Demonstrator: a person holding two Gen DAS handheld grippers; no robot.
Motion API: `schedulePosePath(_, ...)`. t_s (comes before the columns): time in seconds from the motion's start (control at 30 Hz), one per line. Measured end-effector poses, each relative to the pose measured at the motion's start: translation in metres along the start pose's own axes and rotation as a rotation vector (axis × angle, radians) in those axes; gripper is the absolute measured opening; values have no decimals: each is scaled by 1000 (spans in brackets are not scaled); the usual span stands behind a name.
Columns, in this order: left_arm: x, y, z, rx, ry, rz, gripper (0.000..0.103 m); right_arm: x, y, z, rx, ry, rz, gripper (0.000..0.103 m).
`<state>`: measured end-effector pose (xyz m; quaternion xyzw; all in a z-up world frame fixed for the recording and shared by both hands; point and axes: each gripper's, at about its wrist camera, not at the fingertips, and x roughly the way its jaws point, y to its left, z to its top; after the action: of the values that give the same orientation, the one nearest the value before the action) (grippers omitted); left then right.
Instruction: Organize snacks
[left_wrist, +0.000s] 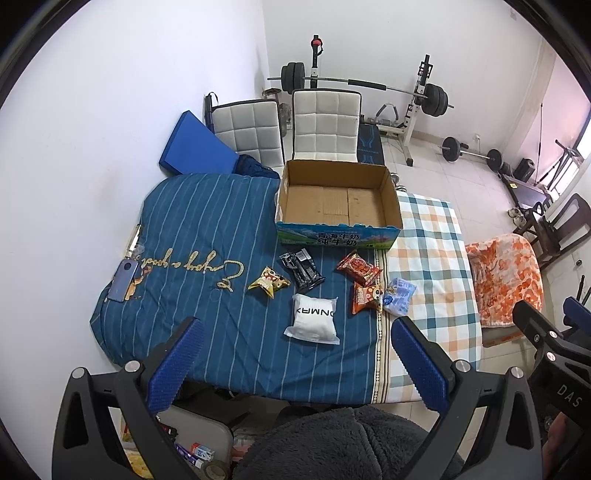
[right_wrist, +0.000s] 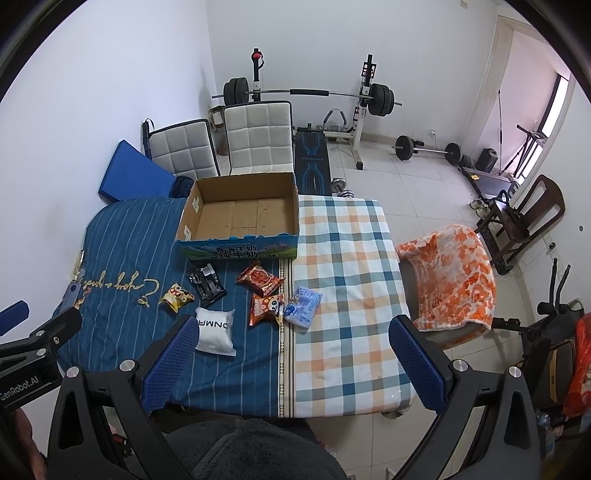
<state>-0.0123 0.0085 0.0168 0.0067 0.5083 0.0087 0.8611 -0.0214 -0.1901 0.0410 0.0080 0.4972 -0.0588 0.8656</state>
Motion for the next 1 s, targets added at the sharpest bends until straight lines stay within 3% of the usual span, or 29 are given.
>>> schedulePosePath(1.0,4,-6,-3,14,12,-6,103,-2,11,4,-8,5,16,103)
